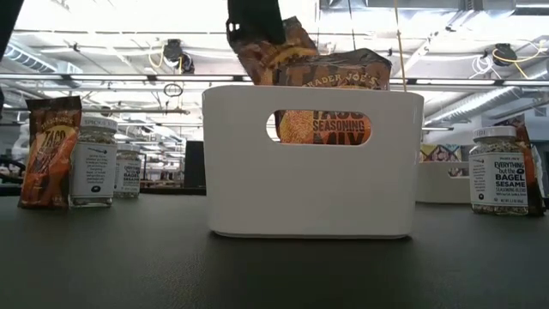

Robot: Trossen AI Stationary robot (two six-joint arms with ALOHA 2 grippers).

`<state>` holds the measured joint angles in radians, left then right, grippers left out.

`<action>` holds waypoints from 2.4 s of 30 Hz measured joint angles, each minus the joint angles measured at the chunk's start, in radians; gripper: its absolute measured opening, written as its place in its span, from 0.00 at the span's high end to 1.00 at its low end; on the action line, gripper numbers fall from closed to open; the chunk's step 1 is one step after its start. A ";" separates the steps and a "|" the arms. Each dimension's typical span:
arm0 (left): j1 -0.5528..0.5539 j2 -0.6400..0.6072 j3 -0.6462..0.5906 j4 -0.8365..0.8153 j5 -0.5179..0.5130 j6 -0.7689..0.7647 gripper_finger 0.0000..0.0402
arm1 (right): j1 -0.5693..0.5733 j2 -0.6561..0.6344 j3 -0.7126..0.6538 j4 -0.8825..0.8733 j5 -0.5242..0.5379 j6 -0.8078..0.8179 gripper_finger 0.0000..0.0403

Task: Sort spices by type
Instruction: Put the orange seasoning pack into the white bin

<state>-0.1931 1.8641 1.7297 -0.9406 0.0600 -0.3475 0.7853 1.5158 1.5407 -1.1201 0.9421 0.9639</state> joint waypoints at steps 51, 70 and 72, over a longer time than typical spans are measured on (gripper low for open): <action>0.059 0.074 -0.001 0.071 0.183 0.144 0.63 | 0.002 0.000 0.000 -0.014 -0.006 0.019 0.59; 0.108 0.073 -0.001 0.071 0.145 0.199 0.62 | 0.002 -0.001 0.000 -0.027 -0.032 0.019 0.59; 0.123 0.073 -0.001 0.072 0.142 0.199 0.62 | 0.002 -0.001 0.000 -0.027 -0.032 0.019 0.59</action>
<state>-0.0698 1.9373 1.7283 -0.8686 0.2020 -0.1486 0.7872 1.5150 1.5406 -1.1469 0.9100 0.9833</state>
